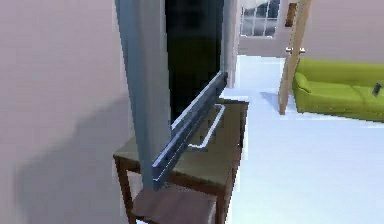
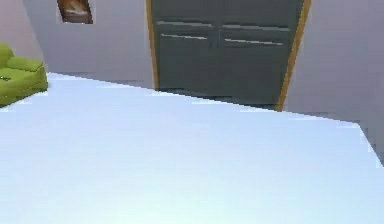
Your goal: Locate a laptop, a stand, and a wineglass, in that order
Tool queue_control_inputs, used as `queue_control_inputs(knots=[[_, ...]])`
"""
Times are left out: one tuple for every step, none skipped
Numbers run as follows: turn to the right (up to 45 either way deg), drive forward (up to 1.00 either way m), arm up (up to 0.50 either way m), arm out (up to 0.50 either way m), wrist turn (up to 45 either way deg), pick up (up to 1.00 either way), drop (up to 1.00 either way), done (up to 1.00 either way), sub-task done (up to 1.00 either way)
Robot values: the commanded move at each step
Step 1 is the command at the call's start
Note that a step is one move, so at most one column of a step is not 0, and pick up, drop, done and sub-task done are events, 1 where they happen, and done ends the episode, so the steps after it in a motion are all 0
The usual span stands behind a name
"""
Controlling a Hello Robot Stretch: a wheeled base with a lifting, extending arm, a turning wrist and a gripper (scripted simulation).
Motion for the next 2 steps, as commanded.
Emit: queue_control_inputs(knots=[[0.0, 0.00, 0.00, 0.00, 0.0, 0.00, 0.00, 0.00, 1.00], [45.0, 0.00, 0.00, 0.00, 0.0, 0.00, 0.00, 0.00, 0.00]])
